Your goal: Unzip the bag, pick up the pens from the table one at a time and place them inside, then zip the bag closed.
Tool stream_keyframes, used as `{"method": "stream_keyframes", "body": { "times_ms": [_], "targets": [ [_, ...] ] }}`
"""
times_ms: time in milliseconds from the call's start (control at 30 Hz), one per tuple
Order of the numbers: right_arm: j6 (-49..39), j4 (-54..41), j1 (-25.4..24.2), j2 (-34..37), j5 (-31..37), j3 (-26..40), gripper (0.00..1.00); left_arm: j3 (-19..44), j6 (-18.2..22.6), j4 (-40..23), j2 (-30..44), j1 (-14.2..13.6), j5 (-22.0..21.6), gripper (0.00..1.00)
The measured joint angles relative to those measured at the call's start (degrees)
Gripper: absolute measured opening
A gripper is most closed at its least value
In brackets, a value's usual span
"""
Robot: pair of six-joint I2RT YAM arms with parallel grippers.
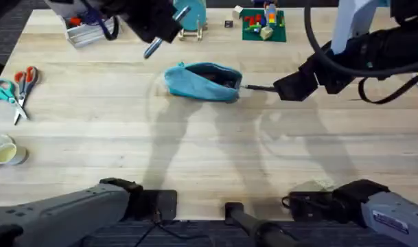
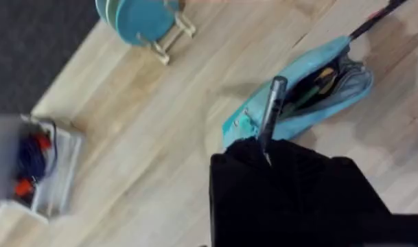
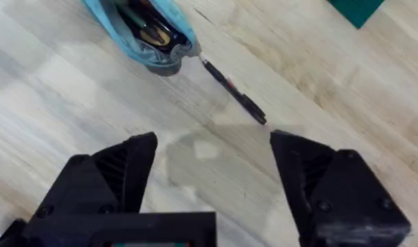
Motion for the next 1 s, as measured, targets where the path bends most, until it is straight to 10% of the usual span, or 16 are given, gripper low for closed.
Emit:
{"method": "stream_keyframes", "body": {
  "times_ms": [433,1000],
  "targets": [
    [0.00,0.00,0.00,0.00,0.00,0.00,0.997,0.00,16.54,2.83,0.01,-1.72,11.87,0.043],
    [0.00,0.00,0.00,0.00,0.00,0.00,0.997,0.15,26.39,3.01,5.40,-1.72,21.48,0.043]
  ]
}}
